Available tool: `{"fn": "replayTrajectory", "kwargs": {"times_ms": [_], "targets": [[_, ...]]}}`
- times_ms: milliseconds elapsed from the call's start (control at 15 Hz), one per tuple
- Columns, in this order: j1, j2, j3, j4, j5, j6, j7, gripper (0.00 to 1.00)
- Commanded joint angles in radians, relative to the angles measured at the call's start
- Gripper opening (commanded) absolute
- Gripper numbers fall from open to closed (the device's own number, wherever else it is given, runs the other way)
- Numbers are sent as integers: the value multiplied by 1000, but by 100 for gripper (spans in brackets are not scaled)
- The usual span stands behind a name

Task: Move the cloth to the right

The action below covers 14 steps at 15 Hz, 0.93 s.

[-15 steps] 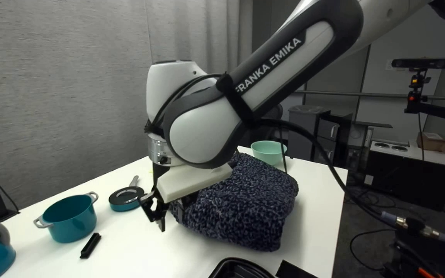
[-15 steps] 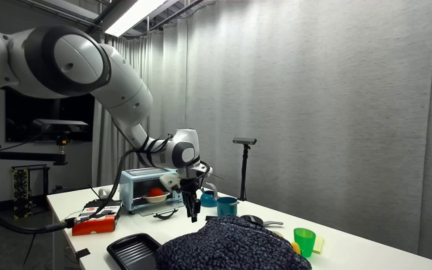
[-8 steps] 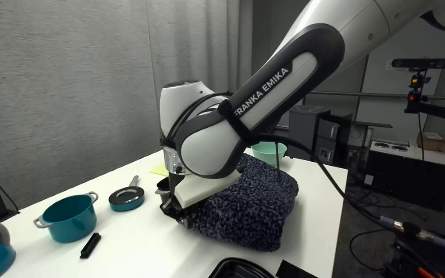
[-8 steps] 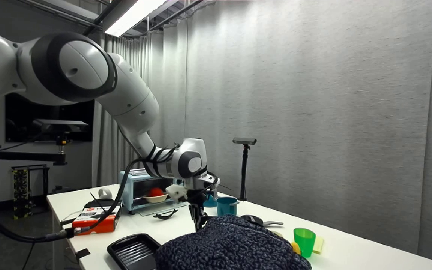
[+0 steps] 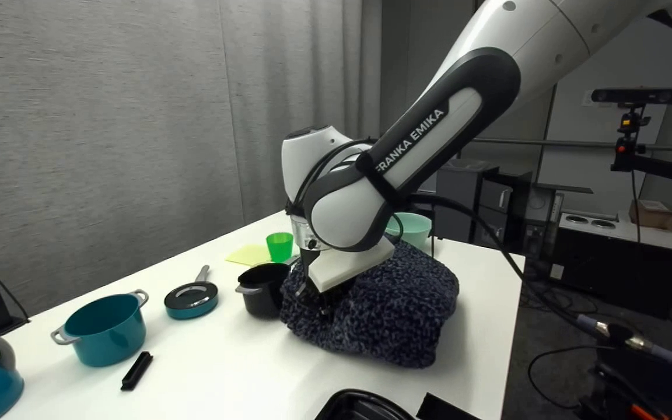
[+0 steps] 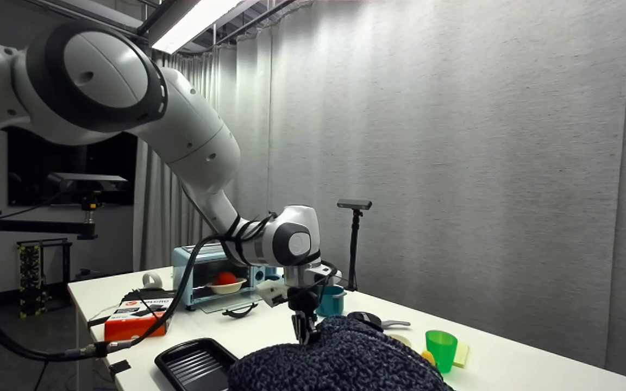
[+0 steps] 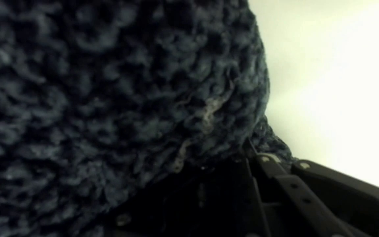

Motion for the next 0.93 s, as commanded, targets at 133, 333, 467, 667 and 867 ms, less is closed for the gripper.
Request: {"fn": "replayTrajectory", "kwargs": {"times_ms": [133, 333, 467, 667, 867], "targets": [[-19, -123, -52, -161, -60, -49, 22, 0], [-28, -175, -73, -215, -90, -50, 46, 0], [-35, -204, -79, -241, -112, -53, 59, 0], [-53, -238, -79, -273, -137, -53, 68, 0], [-67, -244, -65, -270, -140, -29, 77, 0]]}}
